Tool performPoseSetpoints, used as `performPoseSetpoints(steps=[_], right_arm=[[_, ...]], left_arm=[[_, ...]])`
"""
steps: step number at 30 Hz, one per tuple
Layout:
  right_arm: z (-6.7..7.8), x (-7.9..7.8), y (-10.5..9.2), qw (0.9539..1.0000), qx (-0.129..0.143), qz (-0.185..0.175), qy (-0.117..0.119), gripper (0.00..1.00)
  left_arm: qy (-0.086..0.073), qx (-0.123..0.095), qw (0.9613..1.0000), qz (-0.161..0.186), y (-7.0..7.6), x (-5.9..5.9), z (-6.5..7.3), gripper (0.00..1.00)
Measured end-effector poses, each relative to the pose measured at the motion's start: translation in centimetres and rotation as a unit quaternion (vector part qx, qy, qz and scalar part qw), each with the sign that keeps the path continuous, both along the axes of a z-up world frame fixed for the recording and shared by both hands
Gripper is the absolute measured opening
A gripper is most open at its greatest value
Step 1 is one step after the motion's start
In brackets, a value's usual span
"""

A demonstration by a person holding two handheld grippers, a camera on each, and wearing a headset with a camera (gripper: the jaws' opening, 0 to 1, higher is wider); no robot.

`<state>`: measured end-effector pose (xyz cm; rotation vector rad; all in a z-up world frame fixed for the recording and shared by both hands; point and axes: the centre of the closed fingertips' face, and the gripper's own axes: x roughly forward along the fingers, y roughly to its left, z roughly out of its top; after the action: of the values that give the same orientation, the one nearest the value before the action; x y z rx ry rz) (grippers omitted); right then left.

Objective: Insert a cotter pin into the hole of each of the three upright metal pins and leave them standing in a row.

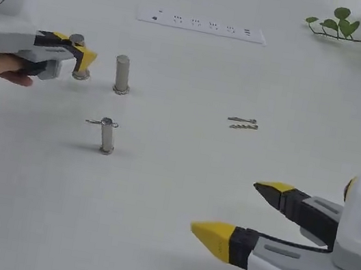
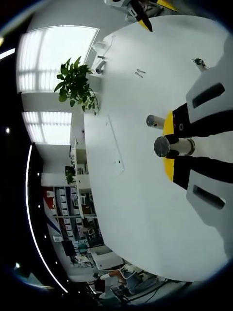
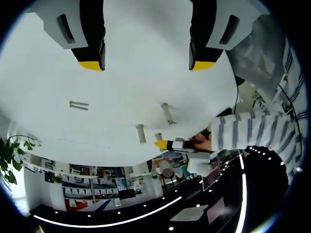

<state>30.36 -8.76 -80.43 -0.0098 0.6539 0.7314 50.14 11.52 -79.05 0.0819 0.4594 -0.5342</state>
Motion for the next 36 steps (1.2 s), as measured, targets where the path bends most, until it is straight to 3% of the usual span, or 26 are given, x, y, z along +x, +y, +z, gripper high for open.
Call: performPoseSetpoints(steps=[7, 11, 17, 21, 30, 36], right_arm=[[0.3, -0.3, 0.4, 1.0000, 0.002, 0.006, -0.006, 0.72], [0.5, -0.5, 0.6, 0.9999, 0.003, 0.009, -0.009, 0.72], [0.7, -0.7, 0.5, 0.9998, 0.002, 0.013, -0.013, 0.72], [0.9, -0.8, 0.4, 0.9997, 0.002, 0.015, -0.017, 0.72], [1.2, -1.2, 0.1, 0.9996, 0.005, 0.014, -0.023, 0.72], [1.3, -1.4, 0.0, 0.9996, 0.005, 0.012, -0.024, 0.72]], left_arm=[[0.003, -0.014, 0.9999, -0.005, -0.5, -2.5, 2.1, 0.11], [-0.002, -0.016, 0.9997, -0.017, -2.4, -5.0, 3.8, 0.11], [-0.008, -0.028, 0.9993, -0.024, -3.3, -6.8, 5.7, 0.11], [0.007, -0.041, 0.9987, -0.030, -3.8, -8.3, 6.2, 0.11], [0.006, -0.037, 0.9984, -0.043, -5.3, -11.3, 7.1, 0.11], [0.006, -0.034, 0.9976, -0.060, -6.3, -12.3, 7.0, 0.11]])
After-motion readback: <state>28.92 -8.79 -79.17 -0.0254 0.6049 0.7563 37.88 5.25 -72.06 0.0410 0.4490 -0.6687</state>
